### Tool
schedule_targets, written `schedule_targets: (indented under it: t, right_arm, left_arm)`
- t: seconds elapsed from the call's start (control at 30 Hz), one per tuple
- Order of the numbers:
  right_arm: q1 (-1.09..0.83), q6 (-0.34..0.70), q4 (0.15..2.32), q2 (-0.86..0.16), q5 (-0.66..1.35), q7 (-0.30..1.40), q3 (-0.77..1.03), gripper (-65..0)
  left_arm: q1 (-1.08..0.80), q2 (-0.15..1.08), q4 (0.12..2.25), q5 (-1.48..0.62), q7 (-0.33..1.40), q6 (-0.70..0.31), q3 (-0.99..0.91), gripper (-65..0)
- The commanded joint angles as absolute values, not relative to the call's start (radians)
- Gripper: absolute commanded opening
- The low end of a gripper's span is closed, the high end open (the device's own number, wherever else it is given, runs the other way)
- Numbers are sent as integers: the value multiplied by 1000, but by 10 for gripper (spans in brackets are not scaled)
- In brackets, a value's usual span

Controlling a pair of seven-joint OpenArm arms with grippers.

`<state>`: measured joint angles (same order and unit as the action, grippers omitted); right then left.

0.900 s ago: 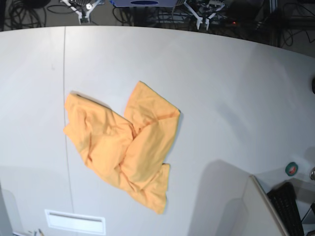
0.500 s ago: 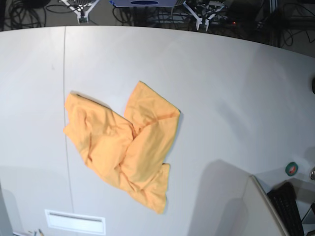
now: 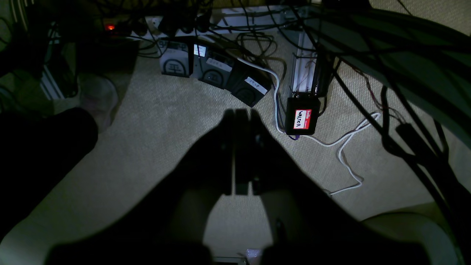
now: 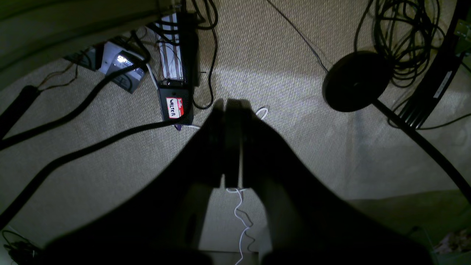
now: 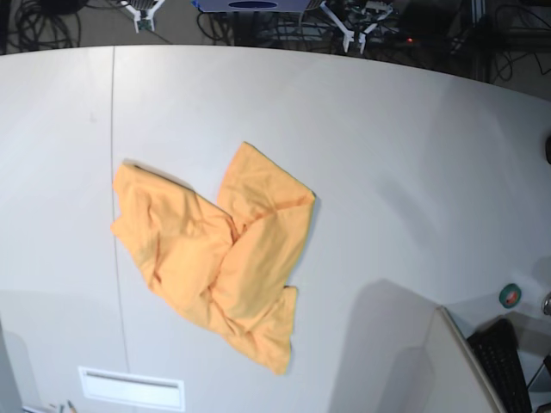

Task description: Layout the t-shirt on the table in an organized manner, then fold the t-shirt properly

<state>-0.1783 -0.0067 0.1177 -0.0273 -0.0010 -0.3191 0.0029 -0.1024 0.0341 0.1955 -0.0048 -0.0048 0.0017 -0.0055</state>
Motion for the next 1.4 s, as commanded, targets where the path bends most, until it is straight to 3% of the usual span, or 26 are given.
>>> schedule_targets:
  t: [0.0,0.57,0.8,1.0,1.37]
  right_arm:
    - [-183,-8,119,-31,2,-329,5,-650]
    - [-180,-10,119,-35,1,-325,4,-650]
    - [-179,-10,119,-38,2,-243,4,-650]
    - [-208,-10,120,-39,2,-248,5,-650]
    - [-447,-7,433,-31,1,-243,151,-650]
  left_arm:
    - [-113,36,196,-5,-7,5,-7,-650]
    - [-125,36,203,-5,-7,5,2,-650]
    - [-130,38,199,4,-7,5,4,-650]
    - [-288,77,407,5,-67,5,4,-650]
    - [-418,163,507,-5,-74,5,4,-650]
